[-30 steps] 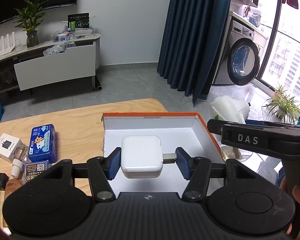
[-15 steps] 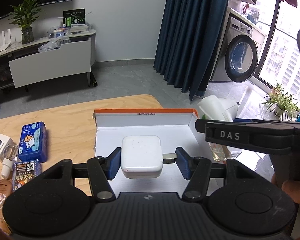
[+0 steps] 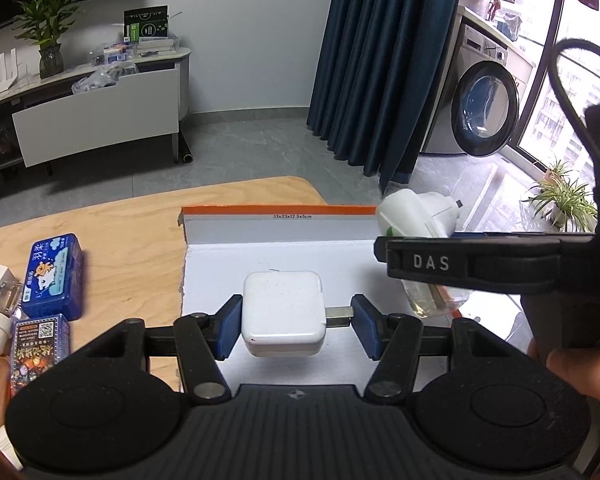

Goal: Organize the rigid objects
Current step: 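Lower charger into the box and open left gripper while right releases diffuser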

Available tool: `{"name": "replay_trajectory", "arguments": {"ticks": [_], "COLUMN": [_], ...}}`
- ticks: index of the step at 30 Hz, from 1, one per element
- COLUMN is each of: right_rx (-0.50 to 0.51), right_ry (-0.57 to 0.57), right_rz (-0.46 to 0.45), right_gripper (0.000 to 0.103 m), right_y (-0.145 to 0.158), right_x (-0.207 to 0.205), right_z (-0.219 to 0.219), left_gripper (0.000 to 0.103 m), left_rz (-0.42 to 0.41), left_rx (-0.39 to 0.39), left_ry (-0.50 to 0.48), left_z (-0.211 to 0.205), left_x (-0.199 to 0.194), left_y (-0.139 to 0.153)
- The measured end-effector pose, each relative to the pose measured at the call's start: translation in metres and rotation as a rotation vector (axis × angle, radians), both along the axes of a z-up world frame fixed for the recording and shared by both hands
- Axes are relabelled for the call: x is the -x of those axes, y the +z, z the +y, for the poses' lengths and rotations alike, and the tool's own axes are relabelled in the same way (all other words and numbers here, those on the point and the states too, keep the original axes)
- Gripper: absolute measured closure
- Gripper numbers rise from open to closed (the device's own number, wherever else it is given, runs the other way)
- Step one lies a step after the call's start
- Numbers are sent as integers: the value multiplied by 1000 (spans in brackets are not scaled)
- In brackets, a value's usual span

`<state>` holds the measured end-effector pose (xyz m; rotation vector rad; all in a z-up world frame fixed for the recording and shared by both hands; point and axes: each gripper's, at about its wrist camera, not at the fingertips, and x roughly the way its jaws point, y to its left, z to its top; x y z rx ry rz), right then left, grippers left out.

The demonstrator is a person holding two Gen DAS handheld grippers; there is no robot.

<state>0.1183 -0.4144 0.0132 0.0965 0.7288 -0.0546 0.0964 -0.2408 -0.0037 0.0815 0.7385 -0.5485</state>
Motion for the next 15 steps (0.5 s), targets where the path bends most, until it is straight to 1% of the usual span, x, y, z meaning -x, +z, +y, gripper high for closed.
{"name": "replay_trajectory", "arguments": {"ticks": [3,5,6,7,10,13,14,15], "right_rx": [0,2,3,0,2,12,10,9], "right_ry": [3,4,5,6,-1,-26,-42,-62], "right_rz": [11,19,11,1,-15,-47,-60,-79], "right_gripper": [33,30,24,23,21,20,20,20], "right_y": [-2,-4,-3,-2,4,10,12,14], "right_x": [-7,-11,-12,-11,-7,7,13,20], "right_z": [0,-1,-2,-3,-8,-14,-18,-20], "left_gripper": [44,44,44,44,44,44,37,20], "left_rz": [9,18,19,23,42,55,59,61], "left_rx": [3,10,8,9,14,27,41,55], "left_ry": [-4,-8,-9,-10,-17,-29,-32,-35], "left_z": [-3,-4,-6,-7,-8,-11,-11,-12], "left_x": [-1,-3,-3,-3,-4,-3,-3,-3], "left_y": [-2,-4,-5,-6,-10,-12,-13,-12]}}
